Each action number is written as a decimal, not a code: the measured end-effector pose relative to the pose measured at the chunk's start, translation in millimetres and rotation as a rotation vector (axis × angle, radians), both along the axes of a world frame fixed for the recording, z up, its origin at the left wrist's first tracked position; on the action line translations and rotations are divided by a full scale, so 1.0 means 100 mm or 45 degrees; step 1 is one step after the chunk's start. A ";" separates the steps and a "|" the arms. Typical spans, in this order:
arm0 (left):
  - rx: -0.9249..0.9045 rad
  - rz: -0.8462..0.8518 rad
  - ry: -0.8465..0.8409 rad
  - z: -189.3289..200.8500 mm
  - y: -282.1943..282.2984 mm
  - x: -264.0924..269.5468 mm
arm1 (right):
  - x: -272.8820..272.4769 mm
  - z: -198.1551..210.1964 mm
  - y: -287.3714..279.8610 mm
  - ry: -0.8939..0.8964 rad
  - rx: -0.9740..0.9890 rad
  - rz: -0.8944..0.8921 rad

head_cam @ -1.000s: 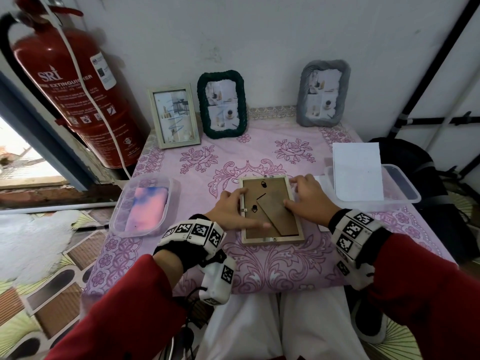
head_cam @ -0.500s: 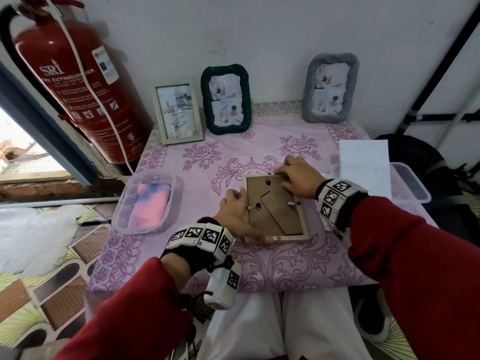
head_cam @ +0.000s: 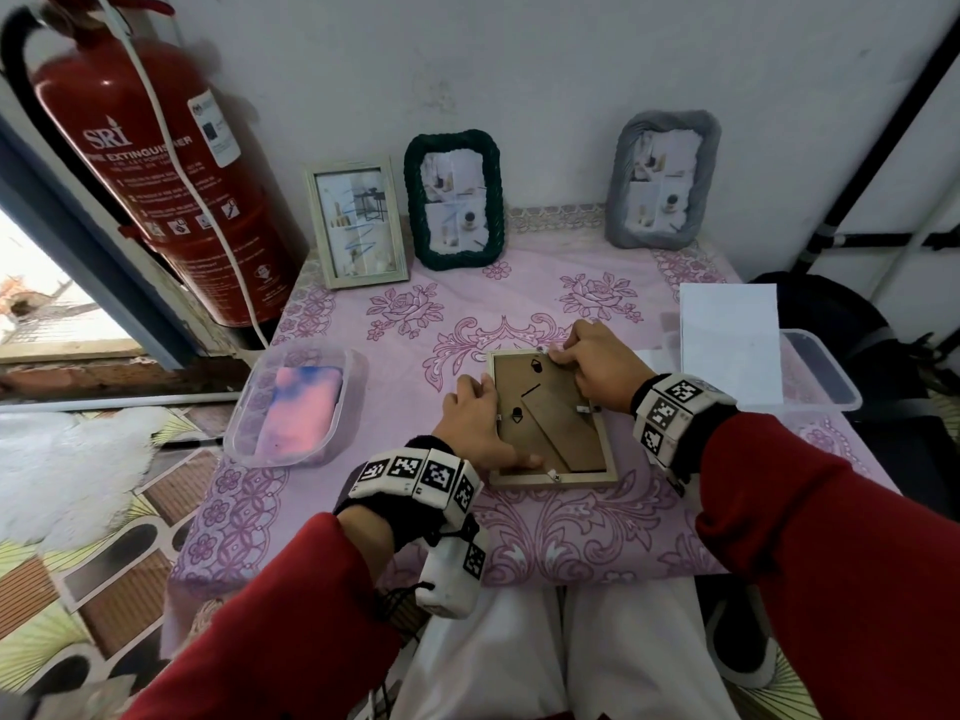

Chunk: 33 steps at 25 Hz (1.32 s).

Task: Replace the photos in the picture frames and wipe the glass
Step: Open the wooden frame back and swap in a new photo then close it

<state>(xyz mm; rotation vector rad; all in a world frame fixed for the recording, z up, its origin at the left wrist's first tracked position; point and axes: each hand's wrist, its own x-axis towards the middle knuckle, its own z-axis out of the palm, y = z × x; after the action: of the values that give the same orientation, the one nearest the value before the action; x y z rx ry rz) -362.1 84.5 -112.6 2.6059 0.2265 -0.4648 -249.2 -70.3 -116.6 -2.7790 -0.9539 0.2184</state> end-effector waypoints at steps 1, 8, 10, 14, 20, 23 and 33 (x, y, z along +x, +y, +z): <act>0.002 0.009 -0.005 -0.01 0.00 0.00 | -0.01 0.00 -0.01 0.027 0.036 -0.008; -0.162 -0.009 -0.004 -0.03 0.12 -0.01 | -0.06 0.04 -0.06 0.090 0.156 -0.065; -0.149 -0.043 -0.003 -0.04 0.14 -0.03 | -0.10 0.03 -0.08 0.087 0.207 -0.100; -0.137 -0.012 -0.039 -0.10 0.10 -0.04 | -0.15 0.00 -0.07 0.069 0.198 -0.111; -0.107 0.012 -0.054 -0.17 0.08 -0.01 | -0.15 -0.05 -0.07 0.042 0.177 -0.094; -0.105 0.021 -0.080 -0.18 0.08 -0.01 | -0.14 -0.05 -0.07 0.032 0.164 -0.083; -0.620 0.237 -0.129 -0.19 0.22 0.04 | -0.20 0.01 -0.18 0.251 0.362 -0.115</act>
<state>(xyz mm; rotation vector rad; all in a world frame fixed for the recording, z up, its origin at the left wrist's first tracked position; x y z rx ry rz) -358.0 106.2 -131.2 2.1022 0.2796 -0.2784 -268.9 -88.4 -115.6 -2.4798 -0.7456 0.3098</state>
